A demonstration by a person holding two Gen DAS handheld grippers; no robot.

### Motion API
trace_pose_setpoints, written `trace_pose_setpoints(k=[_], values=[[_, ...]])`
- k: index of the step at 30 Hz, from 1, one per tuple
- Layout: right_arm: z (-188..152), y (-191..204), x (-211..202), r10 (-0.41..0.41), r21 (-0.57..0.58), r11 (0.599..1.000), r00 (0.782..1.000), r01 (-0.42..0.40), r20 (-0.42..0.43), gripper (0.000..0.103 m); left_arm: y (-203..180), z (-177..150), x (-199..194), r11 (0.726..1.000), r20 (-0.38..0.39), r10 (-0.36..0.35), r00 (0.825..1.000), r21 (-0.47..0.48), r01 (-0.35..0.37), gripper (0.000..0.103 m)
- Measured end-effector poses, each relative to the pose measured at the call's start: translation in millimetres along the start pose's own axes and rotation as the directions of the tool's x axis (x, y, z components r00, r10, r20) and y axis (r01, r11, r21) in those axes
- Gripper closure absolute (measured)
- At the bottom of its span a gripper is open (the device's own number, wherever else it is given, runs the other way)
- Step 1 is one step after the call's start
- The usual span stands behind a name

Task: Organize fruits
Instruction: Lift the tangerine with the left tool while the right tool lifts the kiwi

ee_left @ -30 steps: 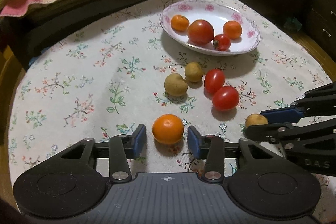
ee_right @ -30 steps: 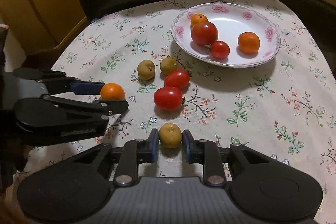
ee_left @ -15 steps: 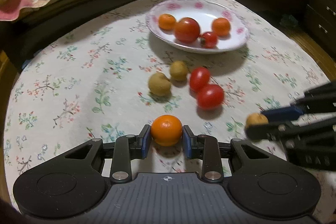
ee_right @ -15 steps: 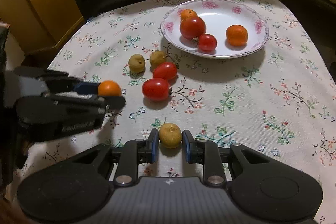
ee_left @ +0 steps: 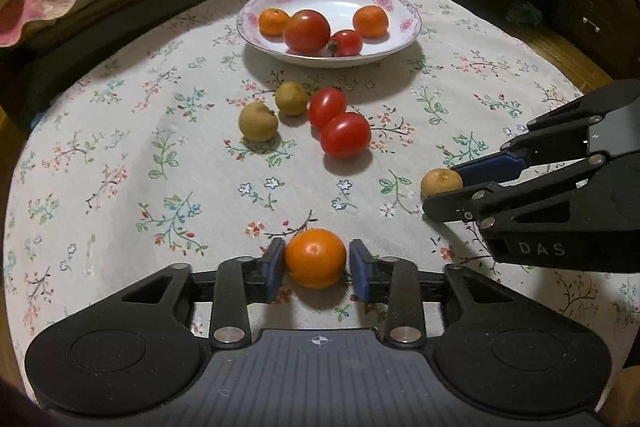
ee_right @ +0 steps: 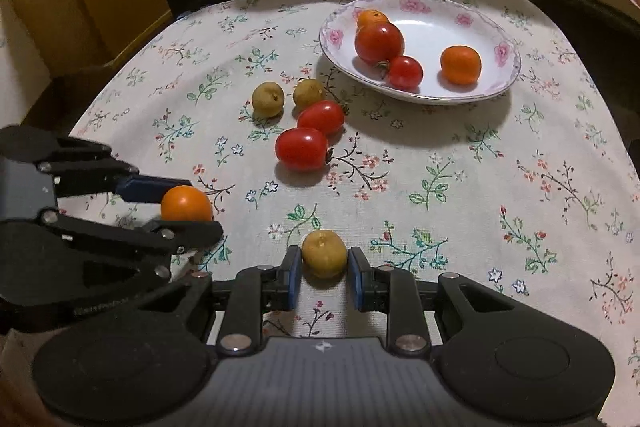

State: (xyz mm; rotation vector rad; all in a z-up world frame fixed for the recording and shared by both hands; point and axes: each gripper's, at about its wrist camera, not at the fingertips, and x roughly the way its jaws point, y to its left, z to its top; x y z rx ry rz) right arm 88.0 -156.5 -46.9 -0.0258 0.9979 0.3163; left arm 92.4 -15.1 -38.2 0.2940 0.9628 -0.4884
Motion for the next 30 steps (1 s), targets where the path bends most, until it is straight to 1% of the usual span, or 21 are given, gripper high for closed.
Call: trace_pose_setpoints(k=[1, 6, 9, 13, 30], values=[[-0.2, -0.3, 0.1, 0.001, 0.000, 1.000, 1.000, -0.001, 0.001, 0.074, -0.4, 0.0, 0.5, 1.000, -0.003, -0.001, 1.000, -0.002, 0.001, 0.047], [0.4, -0.3, -0.2, 0.011, 0.005, 1.000, 1.000, -0.011, 0.001, 0.073, -1.3, -2.9, 0.6, 1.000, -0.005, 0.000, 1.000, 0.015, 0.000, 0.035], [1.0, -0.2, 0.8, 0.016, 0.002, 1.000, 1.000, -0.016, 0.002, 0.070, -0.4, -5.4, 0.8, 1.000, -0.001, -0.004, 1.000, 0.017, 0.004, 0.034], [3.3, 3.2, 2.5, 0.015, -0.009, 1.000, 1.000, -0.015, -0.007, 0.066, 2.6, -3.9, 3.1, 1.000, -0.008, -0.003, 1.000, 0.006, 0.003, 0.029], [5.3, 2.9, 2.5, 0.007, -0.004, 1.000, 1.000, -0.007, -0.013, 0.066, 1.6, -2.4, 4.6, 1.000, -0.023, 0.015, 1.000, -0.004, -0.015, 0.029]])
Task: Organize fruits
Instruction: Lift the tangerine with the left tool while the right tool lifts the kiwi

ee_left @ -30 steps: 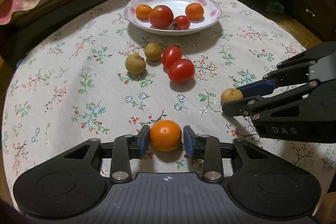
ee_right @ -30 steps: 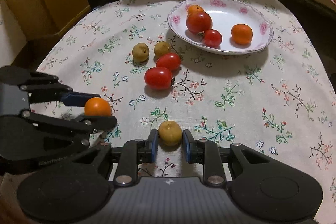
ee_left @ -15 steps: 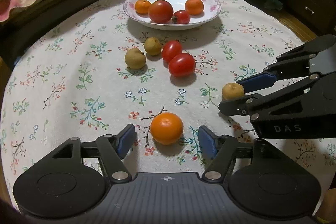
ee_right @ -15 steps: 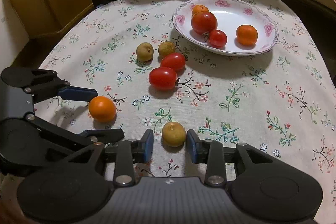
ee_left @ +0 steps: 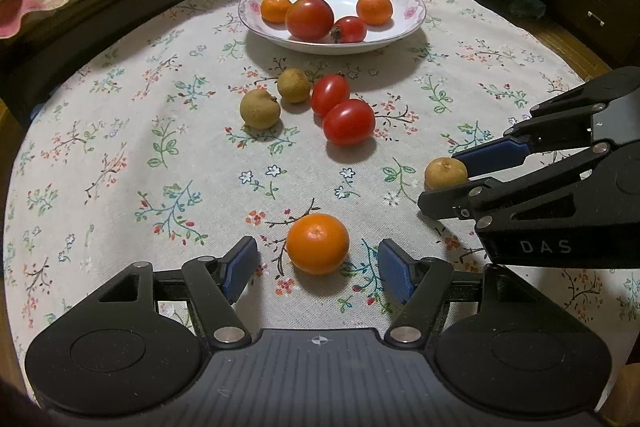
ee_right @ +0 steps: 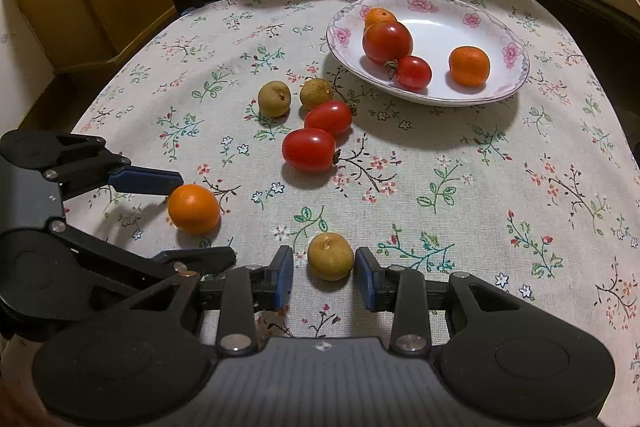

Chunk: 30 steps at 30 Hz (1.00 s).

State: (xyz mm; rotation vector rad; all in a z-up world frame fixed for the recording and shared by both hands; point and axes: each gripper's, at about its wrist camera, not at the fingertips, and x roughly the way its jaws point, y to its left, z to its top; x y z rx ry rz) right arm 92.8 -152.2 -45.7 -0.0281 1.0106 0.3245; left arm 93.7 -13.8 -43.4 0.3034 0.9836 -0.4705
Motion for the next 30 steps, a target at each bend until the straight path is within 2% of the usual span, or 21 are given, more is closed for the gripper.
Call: trace_pose_setpoints(k=[5, 7, 11, 15, 24, 30], values=[[0.1, 0.3, 0.4, -0.003, 0.000, 1.000, 1.000, 0.003, -0.001, 0.066, -0.8, -0.4, -0.5, 1.000, 0.001, -0.007, 1.000, 0.002, 0.007, 0.033], [0.4, 0.1, 0.6, -0.004, 0.001, 1.000, 1.000, 0.004, -0.002, 0.066, -2.8, -0.1, -1.6, 1.000, 0.003, -0.018, 1.000, 0.008, 0.018, 0.041], [0.3, 0.4, 0.7, -0.005, -0.002, 1.000, 1.000, 0.005, -0.002, 0.066, -7.5, 0.8, -3.1, 0.999, 0.000, -0.021, 1.000, 0.025, 0.021, 0.048], [0.2, 0.2, 0.4, -0.002, -0.001, 1.000, 1.000, 0.002, -0.004, 0.066, -8.2, 1.9, -3.9, 0.999, -0.005, -0.040, 0.999, 0.023, 0.040, 0.062], [0.7, 0.0, 0.4, -0.017, -0.015, 1.000, 1.000, 0.017, -0.006, 0.073, -8.5, 0.9, -4.8, 0.998, -0.006, -0.044, 0.999, 0.037, 0.044, 0.062], [0.3, -0.6, 0.1, -0.015, -0.021, 1.000, 1.000, 0.015, -0.004, 0.073, -6.7, 2.4, -4.6, 0.999, -0.004, -0.049, 0.999, 0.022, 0.049, 0.062]])
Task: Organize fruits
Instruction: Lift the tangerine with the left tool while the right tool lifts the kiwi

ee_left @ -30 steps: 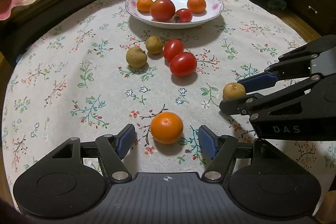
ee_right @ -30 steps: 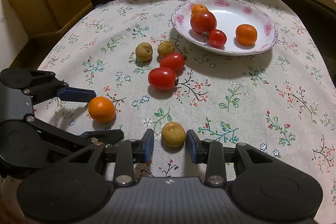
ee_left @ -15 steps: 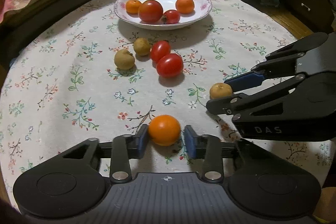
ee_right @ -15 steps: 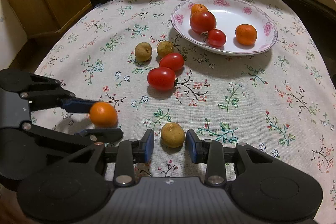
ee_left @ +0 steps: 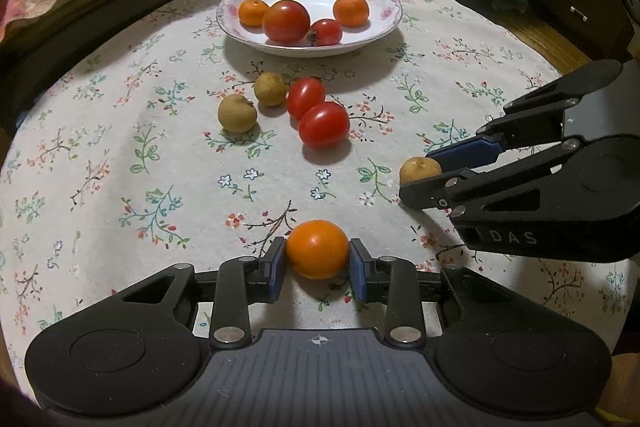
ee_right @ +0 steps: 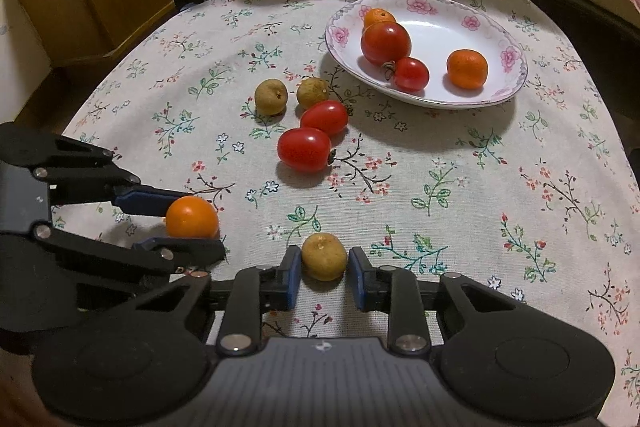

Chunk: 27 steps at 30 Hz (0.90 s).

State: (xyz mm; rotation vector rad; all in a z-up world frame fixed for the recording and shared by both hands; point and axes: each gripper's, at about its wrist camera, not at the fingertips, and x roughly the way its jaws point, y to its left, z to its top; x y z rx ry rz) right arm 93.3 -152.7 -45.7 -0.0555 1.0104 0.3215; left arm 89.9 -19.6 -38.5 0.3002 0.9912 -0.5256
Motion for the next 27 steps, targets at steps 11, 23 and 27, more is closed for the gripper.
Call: trace_pose_setpoints(k=[11, 23, 27], values=[[0.2, -0.5, -0.3, 0.013, -0.002, 1.000, 1.000, -0.013, -0.002, 0.070, -1.2, -0.9, 1.1, 1.000, 0.002, -0.001, 1.000, 0.012, 0.001, 0.050], [-1.5, -2.7, -0.1, 0.019, -0.003, 1.000, 1.000, -0.019, -0.002, 0.069, 0.5, -2.9, 0.9, 1.000, 0.004, 0.018, 1.000, 0.011, -0.018, 0.045], [-2.4, -1.7, 0.0, 0.013, -0.001, 1.000, 1.000, -0.013, 0.005, 0.069, 2.2, -6.6, -2.4, 1.000, 0.013, 0.017, 1.000, 0.002, -0.017, 0.056]])
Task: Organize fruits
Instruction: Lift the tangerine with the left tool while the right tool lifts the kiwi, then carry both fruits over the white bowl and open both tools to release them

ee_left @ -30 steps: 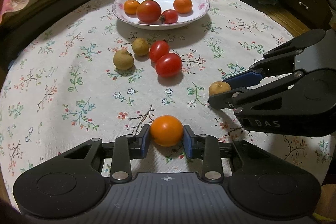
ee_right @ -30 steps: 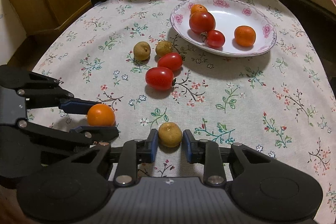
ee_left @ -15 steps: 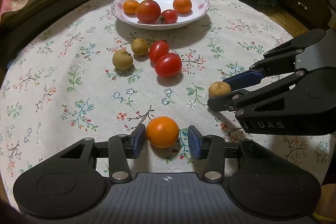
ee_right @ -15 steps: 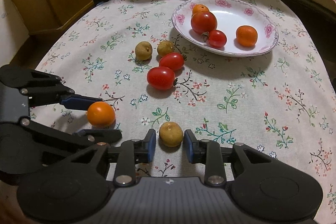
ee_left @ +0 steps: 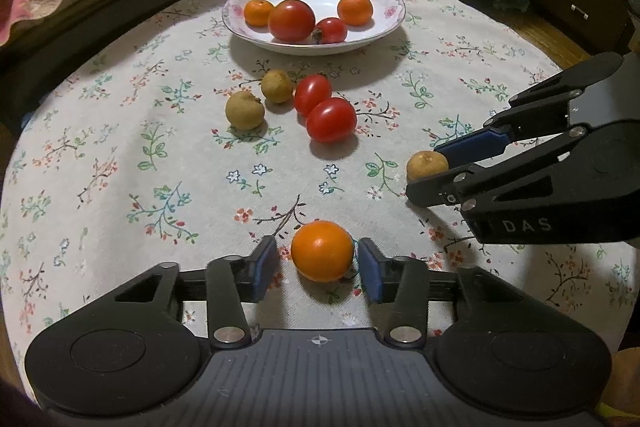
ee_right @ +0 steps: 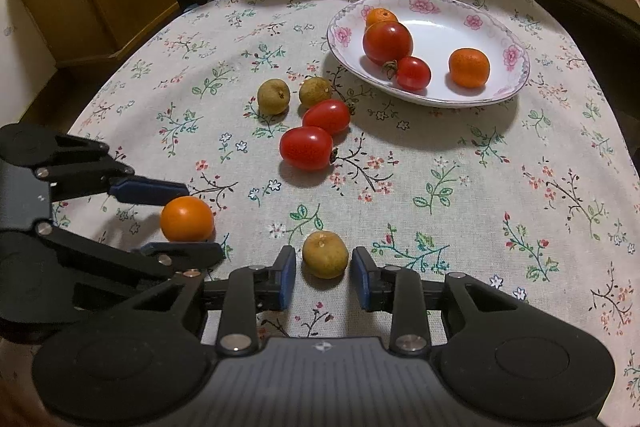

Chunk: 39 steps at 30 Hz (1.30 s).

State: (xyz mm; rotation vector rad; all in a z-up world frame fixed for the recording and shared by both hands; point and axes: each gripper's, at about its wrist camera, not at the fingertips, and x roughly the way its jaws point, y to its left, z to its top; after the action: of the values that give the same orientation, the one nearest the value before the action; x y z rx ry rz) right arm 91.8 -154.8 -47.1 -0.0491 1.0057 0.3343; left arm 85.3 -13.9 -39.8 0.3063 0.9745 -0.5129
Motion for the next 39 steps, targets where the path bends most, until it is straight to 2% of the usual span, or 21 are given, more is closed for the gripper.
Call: trace_pose_setpoints(k=[2, 6, 14, 26, 39], values=[[0.8, 0.6, 0.5, -0.008, -0.001, 1.000, 1.000, 0.008, -0.001, 0.070, 0.2, 0.5, -0.6, 1.000, -0.001, -0.001, 1.000, -0.003, 0.001, 0.063], [1.8, 1.5, 0.5, -0.015, -0.003, 1.000, 1.000, 0.015, -0.008, 0.074, 0.7, 1.5, -1.0, 1.000, -0.007, -0.003, 1.000, -0.007, 0.003, 0.063], [3.6, 2.6, -7.5, 0.001, 0.000, 1.000, 1.000, -0.001, 0.016, 0.075, -0.1, 10.5, -0.9, 1.000, -0.009, 0.000, 1.000, -0.018, 0.000, 0.063], [18.5, -15.7, -23.3, 0.000, 0.091, 0.996, 0.997, -0.007, 0.079, 0.075, -5.7, 44.5, -8.8, 0.999, 0.073, 0.009, 0.997, -0.035, -0.006, 0.064], [61.1, -45.5, -28.8, -0.044, 0.202, 0.979, 0.985, 0.009, 0.169, 0.075, 7.8, 96.4, -6.9, 0.995, 0.154, 0.044, 0.987, -0.096, -0.030, 0.065]])
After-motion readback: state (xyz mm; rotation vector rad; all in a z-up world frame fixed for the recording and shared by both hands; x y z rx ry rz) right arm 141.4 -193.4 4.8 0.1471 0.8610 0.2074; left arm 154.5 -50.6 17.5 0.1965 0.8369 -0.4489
